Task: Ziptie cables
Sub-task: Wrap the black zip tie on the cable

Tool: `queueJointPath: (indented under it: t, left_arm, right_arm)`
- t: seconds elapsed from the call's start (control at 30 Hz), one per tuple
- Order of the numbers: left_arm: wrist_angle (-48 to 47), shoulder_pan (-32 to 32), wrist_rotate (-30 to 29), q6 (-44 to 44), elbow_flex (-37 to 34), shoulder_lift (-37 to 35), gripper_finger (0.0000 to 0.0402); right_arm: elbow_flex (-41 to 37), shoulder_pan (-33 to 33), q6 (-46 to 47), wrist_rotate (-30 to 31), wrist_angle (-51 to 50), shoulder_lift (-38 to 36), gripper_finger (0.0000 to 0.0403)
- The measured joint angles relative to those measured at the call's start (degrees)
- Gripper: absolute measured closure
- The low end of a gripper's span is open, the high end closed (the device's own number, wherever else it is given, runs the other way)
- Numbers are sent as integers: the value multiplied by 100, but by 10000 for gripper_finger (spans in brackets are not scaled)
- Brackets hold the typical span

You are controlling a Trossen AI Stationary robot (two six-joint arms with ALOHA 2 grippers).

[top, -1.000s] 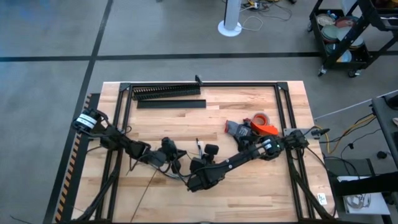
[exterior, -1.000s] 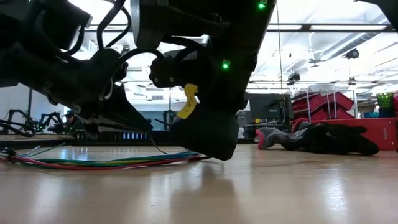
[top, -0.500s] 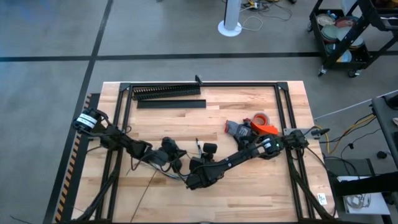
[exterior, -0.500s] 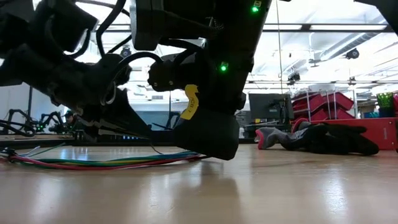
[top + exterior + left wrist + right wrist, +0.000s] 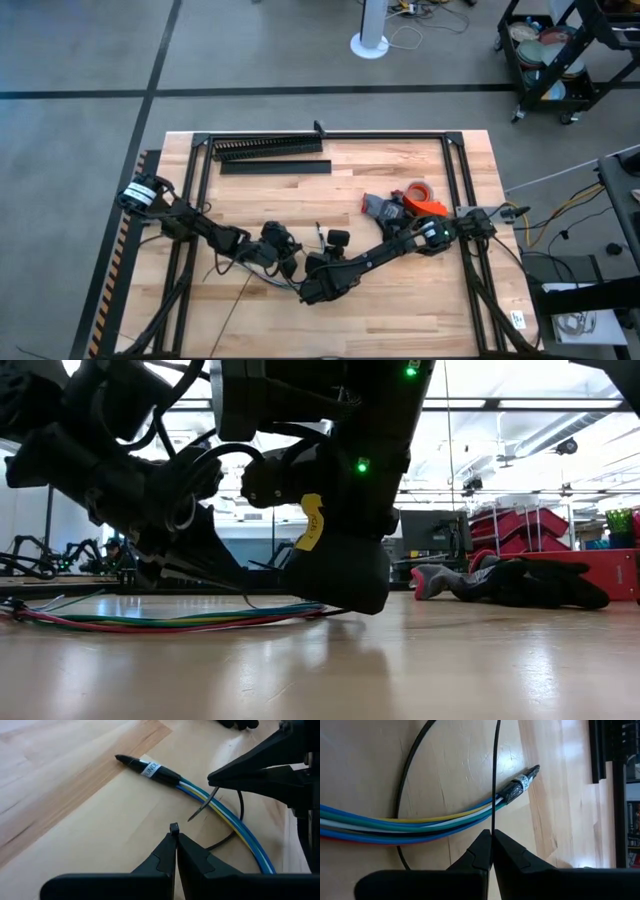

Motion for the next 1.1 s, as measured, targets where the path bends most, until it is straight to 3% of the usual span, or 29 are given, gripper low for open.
queueJointPath:
  t: [0.17,0.67,1.1]
  left_arm:
    - [-132,13,130,-183,104,0,401]
    - [-1846,37,600,-315,939,0,401]
    - [-1916,150,1263,-321,980,0,401]
  right_arm:
    - [4,-38,-74,-197,-61,-9,403]
    - [6,-31,-443,-266,-358,-9,403]
    - [9,-36,-1235,-272,-324,-9,403]
